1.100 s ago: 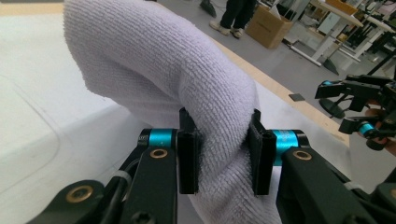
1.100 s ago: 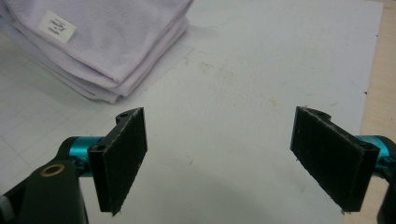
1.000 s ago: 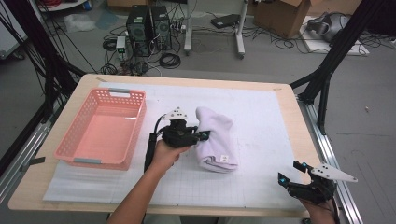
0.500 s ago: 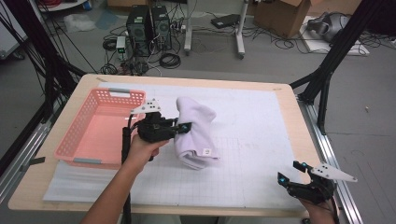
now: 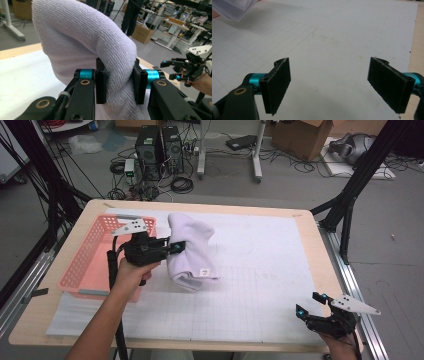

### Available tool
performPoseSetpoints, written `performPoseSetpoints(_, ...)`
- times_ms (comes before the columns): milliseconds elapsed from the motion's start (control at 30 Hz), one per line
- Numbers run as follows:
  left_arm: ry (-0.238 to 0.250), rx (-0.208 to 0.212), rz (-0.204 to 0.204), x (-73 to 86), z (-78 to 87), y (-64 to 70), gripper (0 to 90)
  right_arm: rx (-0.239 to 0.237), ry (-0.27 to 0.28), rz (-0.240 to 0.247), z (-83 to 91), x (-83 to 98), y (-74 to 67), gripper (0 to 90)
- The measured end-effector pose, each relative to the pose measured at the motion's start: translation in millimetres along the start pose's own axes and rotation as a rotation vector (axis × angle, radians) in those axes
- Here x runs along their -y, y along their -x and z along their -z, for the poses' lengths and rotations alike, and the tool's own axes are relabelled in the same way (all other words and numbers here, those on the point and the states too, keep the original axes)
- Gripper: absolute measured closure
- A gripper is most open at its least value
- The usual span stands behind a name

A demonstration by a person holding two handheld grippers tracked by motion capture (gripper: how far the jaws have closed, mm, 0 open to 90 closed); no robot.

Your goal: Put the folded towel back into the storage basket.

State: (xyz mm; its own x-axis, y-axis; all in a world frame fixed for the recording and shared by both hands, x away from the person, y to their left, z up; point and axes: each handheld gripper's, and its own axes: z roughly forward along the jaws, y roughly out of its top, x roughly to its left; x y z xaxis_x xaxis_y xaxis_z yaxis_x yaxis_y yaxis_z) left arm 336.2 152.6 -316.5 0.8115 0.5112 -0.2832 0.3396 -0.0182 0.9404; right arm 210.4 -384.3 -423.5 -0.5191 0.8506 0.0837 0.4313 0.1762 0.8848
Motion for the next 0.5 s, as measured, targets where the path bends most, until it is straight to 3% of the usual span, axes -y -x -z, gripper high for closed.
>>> performPoseSetpoints(500, 0.070, -0.034, 0.020, -26.7, 58.1, -27.5, 70.6, 0.009, -0.001, 0.006, -1.6, -2.4, -3.4, 17.5)
